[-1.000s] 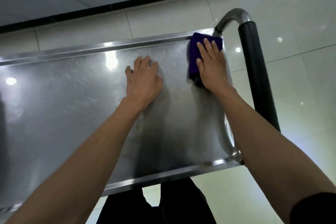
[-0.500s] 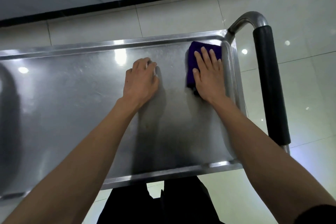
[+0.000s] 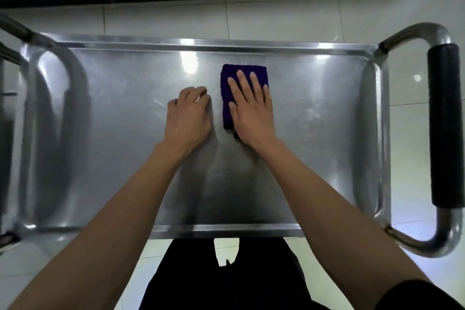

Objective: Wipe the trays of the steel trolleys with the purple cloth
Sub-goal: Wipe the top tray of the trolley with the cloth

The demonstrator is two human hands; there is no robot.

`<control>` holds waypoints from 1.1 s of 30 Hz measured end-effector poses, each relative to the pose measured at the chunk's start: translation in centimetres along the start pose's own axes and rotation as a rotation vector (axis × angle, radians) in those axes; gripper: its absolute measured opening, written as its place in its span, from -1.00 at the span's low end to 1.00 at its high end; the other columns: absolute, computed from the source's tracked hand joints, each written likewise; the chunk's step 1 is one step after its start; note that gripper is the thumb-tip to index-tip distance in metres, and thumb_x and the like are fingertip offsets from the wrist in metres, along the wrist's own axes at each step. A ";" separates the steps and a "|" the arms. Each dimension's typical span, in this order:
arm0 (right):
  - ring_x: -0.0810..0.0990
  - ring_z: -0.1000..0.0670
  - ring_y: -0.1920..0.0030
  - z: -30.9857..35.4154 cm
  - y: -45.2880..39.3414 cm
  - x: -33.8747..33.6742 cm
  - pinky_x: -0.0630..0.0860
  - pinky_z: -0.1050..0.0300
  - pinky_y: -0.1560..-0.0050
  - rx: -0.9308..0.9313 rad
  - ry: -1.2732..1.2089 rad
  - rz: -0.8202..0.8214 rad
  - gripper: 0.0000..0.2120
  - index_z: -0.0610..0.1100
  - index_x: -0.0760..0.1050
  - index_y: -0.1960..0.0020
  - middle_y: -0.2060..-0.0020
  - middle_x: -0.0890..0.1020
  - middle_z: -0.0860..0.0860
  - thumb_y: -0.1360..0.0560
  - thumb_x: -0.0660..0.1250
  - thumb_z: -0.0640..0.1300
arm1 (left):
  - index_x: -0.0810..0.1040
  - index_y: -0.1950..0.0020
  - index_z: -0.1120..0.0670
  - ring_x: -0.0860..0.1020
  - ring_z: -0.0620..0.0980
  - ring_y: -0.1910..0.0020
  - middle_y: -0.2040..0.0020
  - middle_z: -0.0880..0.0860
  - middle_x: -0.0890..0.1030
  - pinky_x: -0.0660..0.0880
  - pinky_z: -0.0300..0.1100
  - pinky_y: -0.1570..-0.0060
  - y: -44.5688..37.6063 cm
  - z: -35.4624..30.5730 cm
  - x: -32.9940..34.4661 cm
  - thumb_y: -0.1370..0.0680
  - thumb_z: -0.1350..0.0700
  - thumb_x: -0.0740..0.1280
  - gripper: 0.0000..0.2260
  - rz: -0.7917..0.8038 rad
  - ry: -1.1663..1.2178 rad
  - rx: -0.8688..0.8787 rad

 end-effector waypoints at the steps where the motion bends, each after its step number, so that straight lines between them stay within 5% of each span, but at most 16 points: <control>1: -0.09 -0.09 -0.61 1.2 -0.2 0.3 -0.03 -0.17 -0.57 -0.013 0.004 0.003 -0.46 -0.01 -0.02 -0.62 -0.62 0.02 -0.01 -0.67 -0.03 0.03 | 0.49 -0.40 0.13 0.31 0.11 -0.47 -0.47 0.06 0.42 0.35 0.15 -0.33 0.1 0.3 0.1 -0.57 0.19 0.25 -0.62 0.009 -0.001 0.031; 15: -0.15 -0.03 -0.61 -0.6 1.9 -0.3 -0.11 -0.10 -0.58 0.026 -0.041 0.012 -0.48 0.00 -0.03 -0.62 -0.62 -0.03 0.02 -0.69 -0.01 -0.01 | 0.47 -0.35 0.11 0.27 0.11 -0.46 -0.40 0.08 0.41 0.32 0.13 -0.31 0.6 -2.0 0.1 -0.57 0.10 0.23 -0.65 0.008 -0.008 0.077; 33: -0.12 -0.03 -0.61 -25.6 11.1 -4.9 -0.10 -0.13 -0.58 0.330 -0.075 -0.049 -0.49 0.02 -0.02 -0.62 -0.62 0.00 0.01 -0.69 -0.03 0.03 | 0.39 -0.46 0.07 0.20 0.12 -0.52 -0.51 0.08 0.32 0.23 0.18 -0.41 -1.1 -20.9 4.7 -0.62 0.08 0.19 -0.61 0.127 -0.033 0.220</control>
Point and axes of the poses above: each hand's wrist, its own y-axis away from the middle knuckle, its own x-axis out of the palm, z = x × y, the point moved 9 cm from there along -y, towards the middle knuckle
